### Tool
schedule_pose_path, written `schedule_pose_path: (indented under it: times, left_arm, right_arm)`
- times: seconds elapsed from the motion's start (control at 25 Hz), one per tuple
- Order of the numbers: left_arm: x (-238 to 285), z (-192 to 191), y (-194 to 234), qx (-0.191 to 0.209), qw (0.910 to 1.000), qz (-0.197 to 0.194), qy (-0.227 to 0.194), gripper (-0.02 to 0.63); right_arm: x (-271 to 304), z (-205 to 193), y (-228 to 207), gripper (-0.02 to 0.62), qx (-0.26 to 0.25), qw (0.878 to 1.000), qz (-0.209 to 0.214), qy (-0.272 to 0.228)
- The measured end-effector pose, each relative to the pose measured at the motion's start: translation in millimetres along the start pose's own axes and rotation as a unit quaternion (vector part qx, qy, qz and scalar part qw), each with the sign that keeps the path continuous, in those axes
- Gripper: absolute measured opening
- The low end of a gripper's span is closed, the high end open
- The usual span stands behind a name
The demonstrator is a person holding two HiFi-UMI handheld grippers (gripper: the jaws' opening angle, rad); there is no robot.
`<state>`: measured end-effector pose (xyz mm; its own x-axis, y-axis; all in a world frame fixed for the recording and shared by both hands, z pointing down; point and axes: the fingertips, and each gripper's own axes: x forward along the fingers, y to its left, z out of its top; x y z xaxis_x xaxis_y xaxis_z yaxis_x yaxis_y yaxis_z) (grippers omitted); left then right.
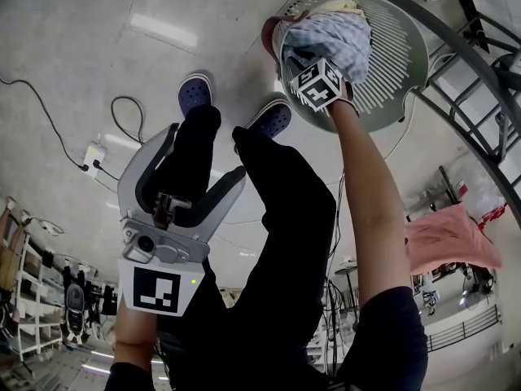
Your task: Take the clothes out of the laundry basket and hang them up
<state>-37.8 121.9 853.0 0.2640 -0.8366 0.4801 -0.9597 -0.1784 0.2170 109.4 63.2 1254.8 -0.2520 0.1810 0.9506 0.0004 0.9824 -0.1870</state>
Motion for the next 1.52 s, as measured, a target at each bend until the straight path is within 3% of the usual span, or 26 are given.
schedule_pose_path:
  times: [0.16, 0.4, 0.64, 0.84, 1.08, 1.24, 1.52]
  left_arm:
    - [-10.9, 25.6, -7.9, -0.010, 0.9999, 0.006, -0.006, 0.324]
    - [-34.2, 79.6, -39.6, -0.001, 0.9999, -0.010, -0.012, 0.324]
    - [-61.1, 136.0, -69.8, 0.012, 0.9995, -0.022, -0.017, 0.324]
    - [-77.2, 153.7, -97.2, -0.006, 0.9983, -0.049, 0.030, 0.324]
    - [-84.4, 209.4, -107.5, 0.039, 0.9951, -0.086, 0.029, 0.324]
    - [-103.8, 263.6, -96.0, 0.053, 0.9938, -0.094, 0.024, 0.324]
    - [-130.6, 398.0, -64.6, 0.098, 0.9890, -0.103, -0.041, 0.324]
  right_arm:
    - [-64.1, 10.5, -2.3, 0.035, 0.056, 0.997, -0.022, -0.056]
    - [-193.3, 26.3, 2.5, 0.028, 0.121, 0.980, -0.057, -0.144]
    - [-334.1, 63.2, 18.4, 0.023, 0.159, 0.958, -0.076, -0.228]
    - [-458.8, 106.1, 30.8, 0.023, 0.176, 0.936, -0.097, -0.290]
    - [-613.3, 161.4, 46.2, 0.023, 0.176, 0.909, -0.128, -0.356]
    - [-725.1, 190.9, 64.2, 0.023, 0.180, 0.890, -0.153, -0.390]
    - [-875.3, 240.3, 87.5, 0.023, 0.156, 0.860, -0.200, -0.443]
